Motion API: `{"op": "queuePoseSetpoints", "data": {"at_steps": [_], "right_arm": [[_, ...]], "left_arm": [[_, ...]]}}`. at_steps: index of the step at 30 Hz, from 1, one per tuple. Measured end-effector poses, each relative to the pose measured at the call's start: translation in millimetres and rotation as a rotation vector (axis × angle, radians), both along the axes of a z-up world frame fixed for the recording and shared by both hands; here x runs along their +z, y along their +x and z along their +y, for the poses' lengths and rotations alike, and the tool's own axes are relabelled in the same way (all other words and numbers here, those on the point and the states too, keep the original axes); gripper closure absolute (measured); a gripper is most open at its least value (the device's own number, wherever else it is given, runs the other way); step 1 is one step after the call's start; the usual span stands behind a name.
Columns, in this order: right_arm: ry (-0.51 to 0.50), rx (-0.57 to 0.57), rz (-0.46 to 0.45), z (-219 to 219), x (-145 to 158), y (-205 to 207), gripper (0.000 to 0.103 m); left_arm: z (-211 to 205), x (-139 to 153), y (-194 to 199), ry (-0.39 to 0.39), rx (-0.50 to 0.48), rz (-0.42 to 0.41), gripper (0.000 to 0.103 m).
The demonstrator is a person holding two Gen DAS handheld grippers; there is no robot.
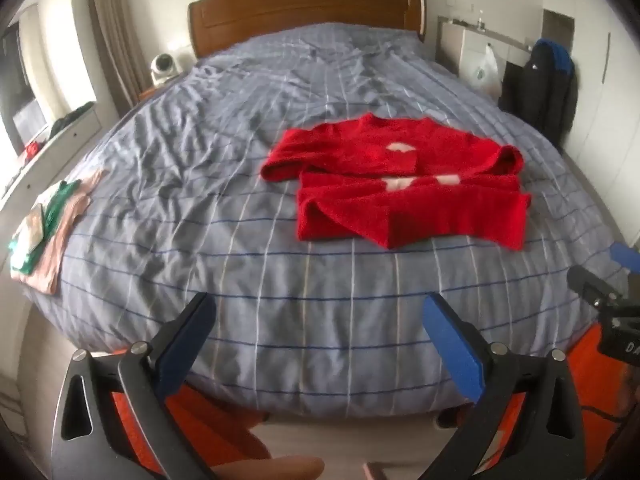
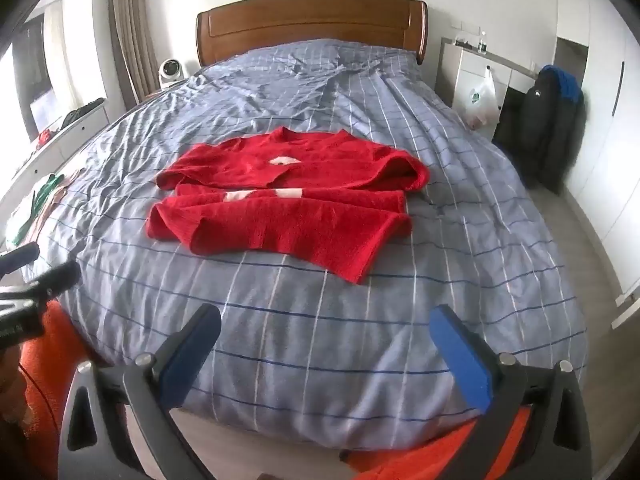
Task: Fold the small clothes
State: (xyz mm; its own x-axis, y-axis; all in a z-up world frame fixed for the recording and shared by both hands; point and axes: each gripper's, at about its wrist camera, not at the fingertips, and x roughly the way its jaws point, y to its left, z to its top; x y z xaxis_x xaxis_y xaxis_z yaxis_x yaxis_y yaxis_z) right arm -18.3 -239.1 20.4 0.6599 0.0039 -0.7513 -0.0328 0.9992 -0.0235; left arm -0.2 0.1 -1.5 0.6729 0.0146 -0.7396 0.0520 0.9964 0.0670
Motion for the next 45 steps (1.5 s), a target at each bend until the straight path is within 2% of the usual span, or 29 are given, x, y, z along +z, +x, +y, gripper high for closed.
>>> {"op": "queuePoseSetpoints", "data": {"at_steps": [2, 3, 11, 13, 20, 27, 30, 45], "right_arm": [[0.004, -0.004, 0.011, 0, -4, 3, 0.001], [-0.01, -0.002, -0.024, 1, -2, 0, 0.001], [-0.007, 0.0, 0.027, 12, -2, 1, 0.001], [-0.001, -0.002, 0.036, 13, -11, 3, 0.001], [0.003, -0.007, 0.028, 14, -13, 3, 0.001], [0.02, -0.03, 0.036, 6, -15, 4, 0.001], [0.022, -0.035, 0.039, 3, -15, 5, 0.001], [0.016, -0.034, 0.043, 6, -17, 6, 0.001]], "left_arm": [[0, -6, -2, -0.005, -0.012, 0.007, 0.0], [2, -8, -3, -0.011, -0.01, 0.007, 0.0], [7, -15, 3, -0.013, -0.017, 0.063, 0.0], [5, -18, 4, -0.004, -0.021, 0.073, 0.0], [0, -23, 6, -0.008, -0.024, 0.105, 0.0], [-3, -23, 8, -0.003, -0.024, 0.113, 0.0], [-5, -24, 7, 0.022, -0.024, 0.105, 0.0], [-4, -27, 8, 0.027, -0.026, 0.119, 0.0]]}}
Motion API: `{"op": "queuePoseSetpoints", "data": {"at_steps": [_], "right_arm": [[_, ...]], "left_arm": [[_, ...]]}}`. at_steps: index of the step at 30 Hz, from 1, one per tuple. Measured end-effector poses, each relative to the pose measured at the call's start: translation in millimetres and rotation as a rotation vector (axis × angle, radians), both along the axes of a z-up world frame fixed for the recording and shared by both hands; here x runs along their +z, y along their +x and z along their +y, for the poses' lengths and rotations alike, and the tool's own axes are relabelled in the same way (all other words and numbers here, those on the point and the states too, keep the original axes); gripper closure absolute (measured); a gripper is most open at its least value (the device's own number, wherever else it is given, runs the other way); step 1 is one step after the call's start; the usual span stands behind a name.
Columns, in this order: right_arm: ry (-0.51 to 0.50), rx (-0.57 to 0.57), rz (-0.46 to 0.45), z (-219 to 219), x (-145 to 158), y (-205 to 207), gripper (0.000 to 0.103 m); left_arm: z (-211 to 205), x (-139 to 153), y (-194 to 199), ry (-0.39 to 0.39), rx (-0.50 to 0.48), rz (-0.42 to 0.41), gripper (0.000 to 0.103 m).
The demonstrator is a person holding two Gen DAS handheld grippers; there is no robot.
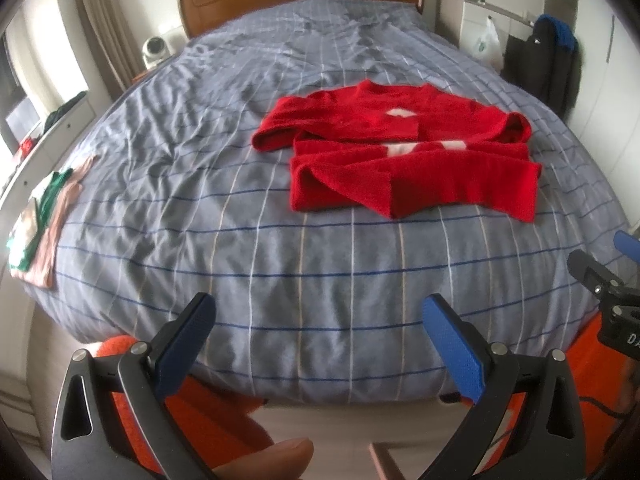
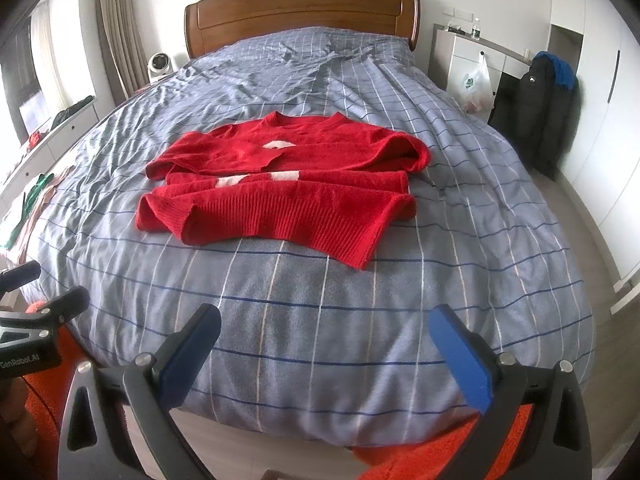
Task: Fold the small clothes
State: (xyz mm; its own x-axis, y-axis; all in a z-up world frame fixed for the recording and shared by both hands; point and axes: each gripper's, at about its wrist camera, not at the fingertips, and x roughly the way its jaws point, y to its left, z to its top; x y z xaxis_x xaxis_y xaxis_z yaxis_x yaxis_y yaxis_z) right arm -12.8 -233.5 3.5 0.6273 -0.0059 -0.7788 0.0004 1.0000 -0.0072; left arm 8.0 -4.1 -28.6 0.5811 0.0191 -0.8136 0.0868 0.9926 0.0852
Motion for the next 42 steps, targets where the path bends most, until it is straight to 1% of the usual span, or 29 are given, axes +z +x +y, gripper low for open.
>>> {"op": "queuePoseSetpoints", "data": {"at_steps": [8, 14, 19, 26, 31, 37, 39, 42], "right_arm": [[-0.003, 0.003, 0.002, 1, 0, 0, 0.001], [-0.028, -0.01, 0.005, 3, -1, 2, 0.001], [-0.054, -0.034, 0.006, -2, -2, 0, 0.001], [-0.057, -0.05, 0.009, -6, -2, 0, 0.001], [-0.052, -0.034, 0.007, -3, 0, -1, 0.001], [-0.047, -0.01, 0.003, 8, 2, -5, 0.001], [-0.039, -0.014, 0.007, 6, 0, -6, 0.001], [-0.024, -0.038, 0.0, -1, -1, -8, 0.001]], "left_arm": [[-2, 2, -2, -0.006, -0.004, -0.002, 0.0], [-4, 2, -2, 0.003, -0.008, -0.008, 0.0], [-6, 1, -2, 0.002, -0.01, 0.003, 0.0], [-4, 2, -3, -0.003, -0.012, -0.003, 0.0], [-1, 4, -1, -0.013, -0.014, -0.01, 0.0], [0, -1, 2, -0.036, 0.002, 0.022, 0.0], [3, -5, 5, -0.064, 0.011, 0.054, 0.0], [8, -8, 5, -0.084, 0.03, 0.068, 0.0]]}}
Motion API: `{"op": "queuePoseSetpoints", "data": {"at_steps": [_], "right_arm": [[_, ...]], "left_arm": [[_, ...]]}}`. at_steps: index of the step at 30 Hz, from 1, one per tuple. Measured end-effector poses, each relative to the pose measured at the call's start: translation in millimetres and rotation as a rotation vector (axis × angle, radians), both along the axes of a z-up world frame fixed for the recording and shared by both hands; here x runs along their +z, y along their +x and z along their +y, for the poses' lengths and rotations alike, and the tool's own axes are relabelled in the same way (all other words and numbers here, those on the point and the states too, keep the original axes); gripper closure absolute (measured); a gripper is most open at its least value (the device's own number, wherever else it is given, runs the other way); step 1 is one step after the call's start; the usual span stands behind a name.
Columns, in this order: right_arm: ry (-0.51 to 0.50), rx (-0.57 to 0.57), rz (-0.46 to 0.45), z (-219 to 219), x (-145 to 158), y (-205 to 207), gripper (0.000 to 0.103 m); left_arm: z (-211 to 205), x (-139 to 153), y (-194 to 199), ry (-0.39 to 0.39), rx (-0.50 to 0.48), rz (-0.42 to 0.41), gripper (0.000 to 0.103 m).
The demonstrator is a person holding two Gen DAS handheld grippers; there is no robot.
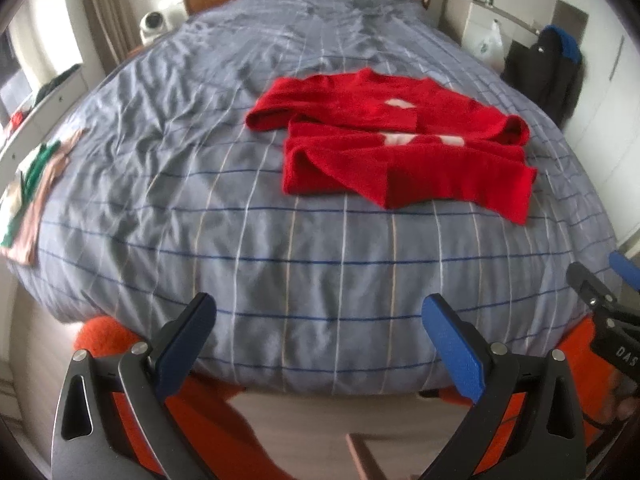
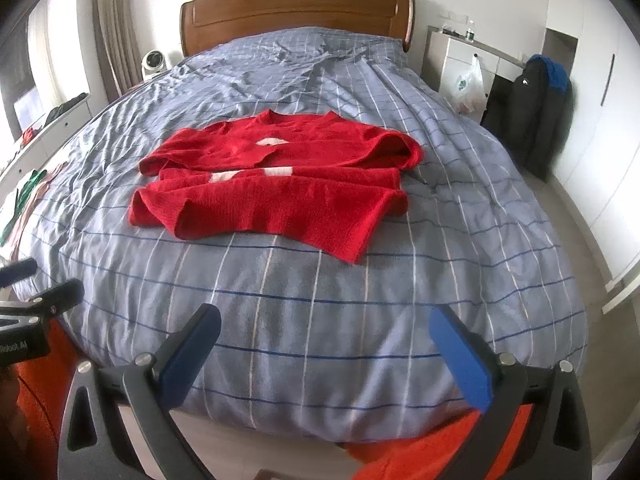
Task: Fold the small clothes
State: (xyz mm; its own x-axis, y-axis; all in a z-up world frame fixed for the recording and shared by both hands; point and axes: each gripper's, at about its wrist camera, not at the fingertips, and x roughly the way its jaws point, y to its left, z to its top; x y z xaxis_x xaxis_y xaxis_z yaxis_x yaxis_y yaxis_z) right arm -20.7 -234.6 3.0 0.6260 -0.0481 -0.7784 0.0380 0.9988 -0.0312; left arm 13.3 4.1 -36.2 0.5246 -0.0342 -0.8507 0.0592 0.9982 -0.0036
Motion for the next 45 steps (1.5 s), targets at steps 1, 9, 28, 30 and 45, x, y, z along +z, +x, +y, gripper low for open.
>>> {"op": "queuePoseSetpoints", "data": {"at_steps": [1, 9, 28, 30, 45], "right_arm": [[0.004, -0.007, -0.002, -2, 0, 0, 0.001], [0.032, -0.018, -0.025, -11, 3, 5, 0.001], [0.503, 0.071, 0.112, -87, -76, 127, 0.099], [0.523, 0.121, 0.117, -91, -56, 105, 0.099], [0.357, 0.02, 0.33, -80, -104, 11, 0.099]], "left_arm": [[1, 1, 0, 0.004, 0.004, -0.005, 0.0], [-6, 2, 16, -0.018, -0.068, -0.056, 0.0], [23, -43, 104, -0.314, -0.127, 0.057, 0.094], [36, -32, 68, -0.296, -0.185, 0.083, 0.103], [47, -75, -6, -0.22, -0.158, 0.196, 0.103]]}}
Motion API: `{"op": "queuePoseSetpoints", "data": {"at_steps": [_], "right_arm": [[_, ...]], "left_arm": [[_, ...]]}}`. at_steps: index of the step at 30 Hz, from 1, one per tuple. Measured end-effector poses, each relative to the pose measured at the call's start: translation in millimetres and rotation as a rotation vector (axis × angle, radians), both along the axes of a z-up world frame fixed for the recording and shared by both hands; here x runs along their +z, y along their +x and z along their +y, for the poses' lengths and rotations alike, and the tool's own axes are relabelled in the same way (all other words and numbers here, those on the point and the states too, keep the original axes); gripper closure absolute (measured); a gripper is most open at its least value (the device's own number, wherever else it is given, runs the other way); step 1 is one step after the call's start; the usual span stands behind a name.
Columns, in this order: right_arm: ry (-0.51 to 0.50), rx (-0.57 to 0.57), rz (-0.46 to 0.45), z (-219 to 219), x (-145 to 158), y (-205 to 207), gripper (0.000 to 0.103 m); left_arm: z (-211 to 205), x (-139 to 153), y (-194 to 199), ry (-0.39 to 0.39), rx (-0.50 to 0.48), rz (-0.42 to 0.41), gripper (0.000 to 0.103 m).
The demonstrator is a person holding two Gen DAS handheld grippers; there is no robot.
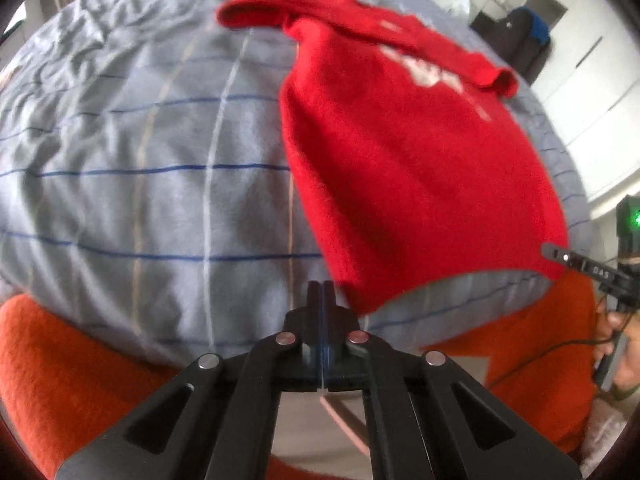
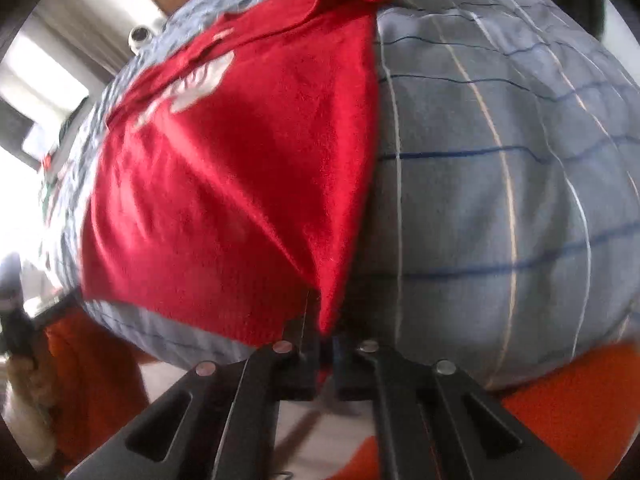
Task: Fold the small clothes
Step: 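Grasp the red sweater hem with the left gripper while the right gripper grasps the hem too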
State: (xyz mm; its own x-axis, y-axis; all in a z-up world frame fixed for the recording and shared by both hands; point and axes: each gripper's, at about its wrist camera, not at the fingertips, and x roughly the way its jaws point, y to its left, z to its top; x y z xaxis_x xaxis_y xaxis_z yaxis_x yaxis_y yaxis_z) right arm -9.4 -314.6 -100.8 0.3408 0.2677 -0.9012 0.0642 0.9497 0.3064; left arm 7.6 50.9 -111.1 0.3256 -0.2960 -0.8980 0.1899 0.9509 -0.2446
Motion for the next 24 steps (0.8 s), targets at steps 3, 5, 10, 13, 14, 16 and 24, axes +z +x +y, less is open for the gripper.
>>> {"op": "queuePoseSetpoints", "data": {"at_steps": [3, 5, 10, 13, 14, 16, 24], "right_arm": [[0.021, 0.001, -0.024, 0, 22, -16, 0.099], [0.014, 0.01, -0.045, -1, 35, -20, 0.099], [-0.041, 0.049, -0.06, 13, 30, -6, 0.099], [-0.064, 0.054, -0.069, 14, 18, -4, 0.099], [-0.062, 0.052, -0.07, 14, 16, -6, 0.099], [-0.045, 0.042, -0.064, 15, 12, -5, 0.099], [-0.065, 0.026, -0.109, 7, 42, -14, 0.099]], "left_arm": [[8, 9, -9, -0.051, 0.009, 0.0, 0.103], [10, 8, -10, -0.051, 0.014, -0.019, 0.103], [14, 0, 2, -0.121, 0.034, -0.011, 0.037], [12, 0, 7, -0.132, 0.028, -0.051, 0.019], [6, -5, 13, -0.109, 0.013, -0.038, 0.019], [-6, -17, 26, -0.084, -0.003, -0.004, 0.044], [-11, -2, 10, -0.075, -0.03, -0.012, 0.102]]}}
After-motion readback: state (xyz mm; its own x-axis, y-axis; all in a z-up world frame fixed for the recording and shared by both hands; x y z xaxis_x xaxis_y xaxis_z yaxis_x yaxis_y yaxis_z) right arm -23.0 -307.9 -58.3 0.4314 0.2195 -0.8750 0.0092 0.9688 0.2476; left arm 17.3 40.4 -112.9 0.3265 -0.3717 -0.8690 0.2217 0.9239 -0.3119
